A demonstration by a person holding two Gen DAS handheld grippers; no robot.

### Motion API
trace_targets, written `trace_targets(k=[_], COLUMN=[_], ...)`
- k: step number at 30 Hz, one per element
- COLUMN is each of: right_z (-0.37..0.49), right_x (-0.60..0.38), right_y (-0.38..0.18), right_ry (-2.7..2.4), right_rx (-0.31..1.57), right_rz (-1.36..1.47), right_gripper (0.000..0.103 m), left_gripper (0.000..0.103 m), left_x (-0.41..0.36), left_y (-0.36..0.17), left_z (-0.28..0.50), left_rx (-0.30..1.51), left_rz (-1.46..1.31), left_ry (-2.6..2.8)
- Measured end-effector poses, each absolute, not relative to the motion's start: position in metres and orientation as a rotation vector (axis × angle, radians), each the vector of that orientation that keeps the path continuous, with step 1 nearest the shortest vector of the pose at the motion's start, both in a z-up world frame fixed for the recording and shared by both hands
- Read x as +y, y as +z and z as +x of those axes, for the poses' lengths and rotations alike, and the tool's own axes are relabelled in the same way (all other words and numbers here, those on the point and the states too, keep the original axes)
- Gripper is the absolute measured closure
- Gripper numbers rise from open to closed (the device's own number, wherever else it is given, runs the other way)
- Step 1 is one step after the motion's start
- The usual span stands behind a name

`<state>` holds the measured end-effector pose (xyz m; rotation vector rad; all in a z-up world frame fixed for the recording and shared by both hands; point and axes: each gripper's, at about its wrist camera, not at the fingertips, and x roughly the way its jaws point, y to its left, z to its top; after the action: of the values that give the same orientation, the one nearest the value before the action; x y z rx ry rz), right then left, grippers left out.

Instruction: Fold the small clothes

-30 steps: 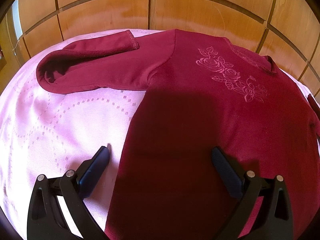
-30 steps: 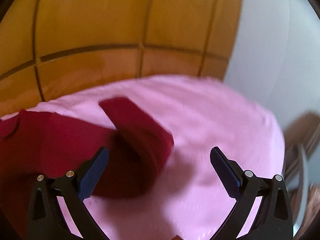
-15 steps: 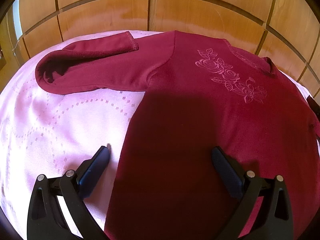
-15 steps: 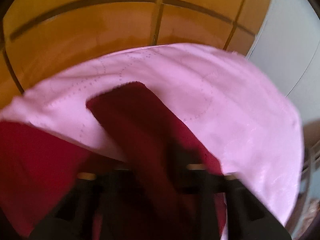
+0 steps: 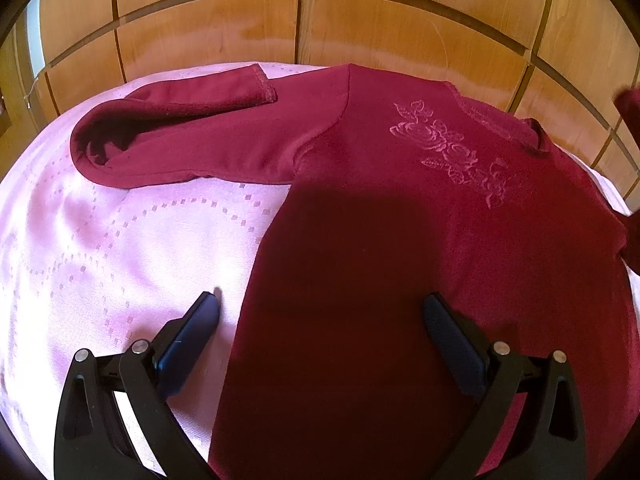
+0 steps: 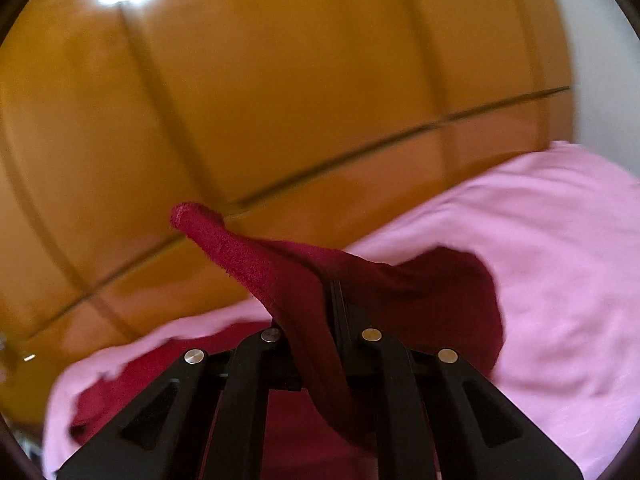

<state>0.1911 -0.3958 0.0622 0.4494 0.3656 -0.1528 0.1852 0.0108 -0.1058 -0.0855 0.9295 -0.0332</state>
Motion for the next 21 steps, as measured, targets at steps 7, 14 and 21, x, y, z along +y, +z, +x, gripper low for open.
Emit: trace_targets(k=[7,14,21], right_z=[0.224,0.261,0.181], right_x=[-0.260,-0.180,-0.209], right_y=[0.029,-0.050,-0.042], right_ry=[0.114,0.223,0.292], right_rx=[0.448,0.696,0.510], right_rz=[0.407,0.309,0.310], right_gripper=[0.095,0.063,0.032], left_gripper=[0.002,0.002,0.002], left_x=[0.012,0.011,0.012], left_y=[-0.105,-0.105,-0.095], left_z=[0.185,0.186,0.190], left_rx=[0.929,0.931,0.965], left_rz=[-0.090,-0.091,-0.111], left_ry=[-0.035,-0.035,-0.067])
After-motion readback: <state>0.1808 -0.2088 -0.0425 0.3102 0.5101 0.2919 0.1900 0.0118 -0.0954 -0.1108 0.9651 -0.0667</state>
